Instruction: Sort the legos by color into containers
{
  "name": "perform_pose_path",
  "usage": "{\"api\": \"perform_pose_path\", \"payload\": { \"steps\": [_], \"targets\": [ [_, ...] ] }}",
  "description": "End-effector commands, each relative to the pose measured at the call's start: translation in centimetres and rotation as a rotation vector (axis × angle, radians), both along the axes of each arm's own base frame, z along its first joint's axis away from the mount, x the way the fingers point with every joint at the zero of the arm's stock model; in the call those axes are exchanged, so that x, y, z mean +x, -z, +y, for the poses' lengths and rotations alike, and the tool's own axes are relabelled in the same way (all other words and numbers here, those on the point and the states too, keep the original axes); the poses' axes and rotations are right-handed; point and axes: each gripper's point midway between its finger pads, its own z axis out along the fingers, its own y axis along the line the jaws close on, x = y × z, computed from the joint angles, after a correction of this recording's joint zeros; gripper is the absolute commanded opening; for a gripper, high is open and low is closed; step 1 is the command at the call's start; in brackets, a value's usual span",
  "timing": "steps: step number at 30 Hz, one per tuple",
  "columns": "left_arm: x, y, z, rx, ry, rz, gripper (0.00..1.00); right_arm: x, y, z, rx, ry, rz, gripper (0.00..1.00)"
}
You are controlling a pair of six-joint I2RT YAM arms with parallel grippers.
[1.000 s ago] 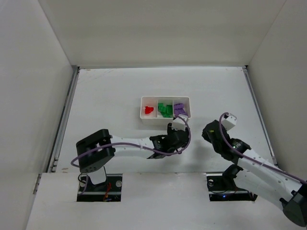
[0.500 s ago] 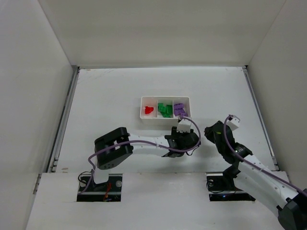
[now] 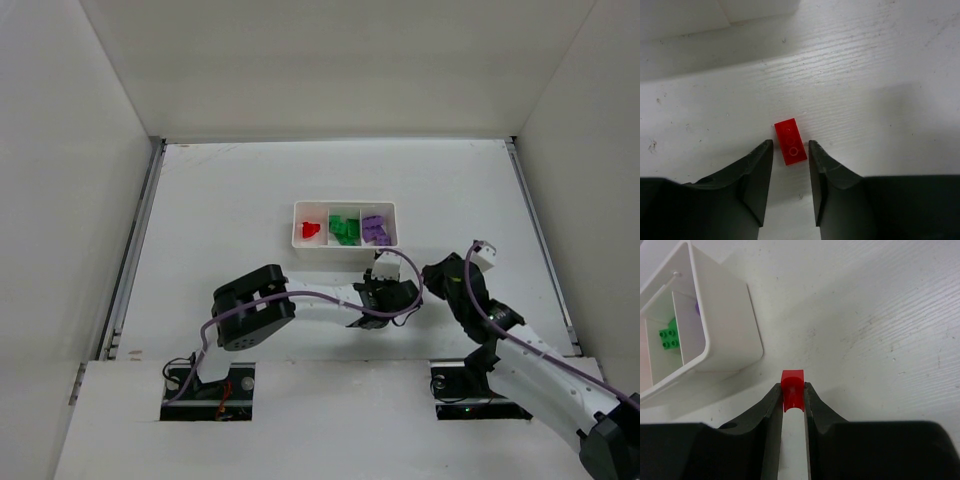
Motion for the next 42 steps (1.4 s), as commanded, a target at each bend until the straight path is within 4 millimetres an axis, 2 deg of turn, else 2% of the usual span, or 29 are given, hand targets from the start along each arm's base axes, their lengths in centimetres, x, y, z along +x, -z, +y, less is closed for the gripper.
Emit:
{"api": "perform_pose_path", "payload": {
  "steps": [1, 3, 6, 8, 11, 15, 19, 25, 29, 31, 34, 36, 39, 42],
  "targets": [
    [0.5, -0.5, -0.3, -0.009, -0.015, 0.001, 0.27, 0.8, -1.1, 0.4, 0.024, -0.008, -0.051, 0.22],
    [0.5, -0.7, 0.2, -0.004, -0.015, 0.002, 0.21, 0.8, -1.1, 0.5, 0.022, -0.01, -0.048, 0.22],
    [0.6, -2.1, 1.3, -0.018, -0.017, -0.017, 0.16, 0.9, -1.0, 0.6, 0.02, -0.011, -0.044, 0.22],
    [1.0, -3.7, 2.3, -0.042, -0.019, -0.039, 0.14, 1.0, -1.0, 0.6, 0.018, -0.011, -0.04, 0.22],
    [1.9, -7.5, 3.9, -0.107, -0.034, -0.112, 0.14, 0.9, -1.2, 1.4, 0.023, -0.031, -0.037, 0.22],
    [3.9, -11.9, 6.5, -0.153, -0.062, -0.218, 0.14, 1.0, -2.0, 2.2, 0.025, -0.051, -0.051, 0.22],
    [7.6, -13.6, 10.7, -0.119, -0.154, -0.297, 0.15, 1.3, -3.2, 3.4, 0.023, -0.085, -0.059, 0.22],
    [13.7, -13.6, 15.8, -0.089, -0.253, -0.329, 0.17, 1.7, -4.1, 6.1, 0.019, -0.145, -0.058, 0.22],
    [16.1, -12.9, 17.0, -0.083, -0.279, -0.328, 0.2, 1.8, -5.0, 8.4, 0.005, -0.19, -0.057, 0.22],
    [16.8, -12.4, 17.5, -0.066, -0.284, -0.326, 0.26, 1.8, -5.6, 9.7, -0.002, -0.213, -0.066, 0.22],
    [17.0, -12.2, 17.5, -0.078, -0.279, -0.32, 0.41, 2.1, -6.5, 11.4, -0.025, -0.244, -0.074, 0.22],
    [16.6, -12.7, 17.8, -0.104, -0.281, -0.33, 0.49, 2.4, -7.1, 12.5, -0.04, -0.265, -0.08, 0.22],
    [15.6, -13.6, 19.0, -0.149, -0.304, -0.355, 0.53, 3.2, -8.2, 14.3, -0.048, -0.293, -0.097, 0.22],
    [14.2, -13.6, 21.6, -0.201, -0.362, -0.365, 0.53, 4.7, -9.7, 16.7, -0.052, -0.336, -0.14, 0.22]
  ]
}}
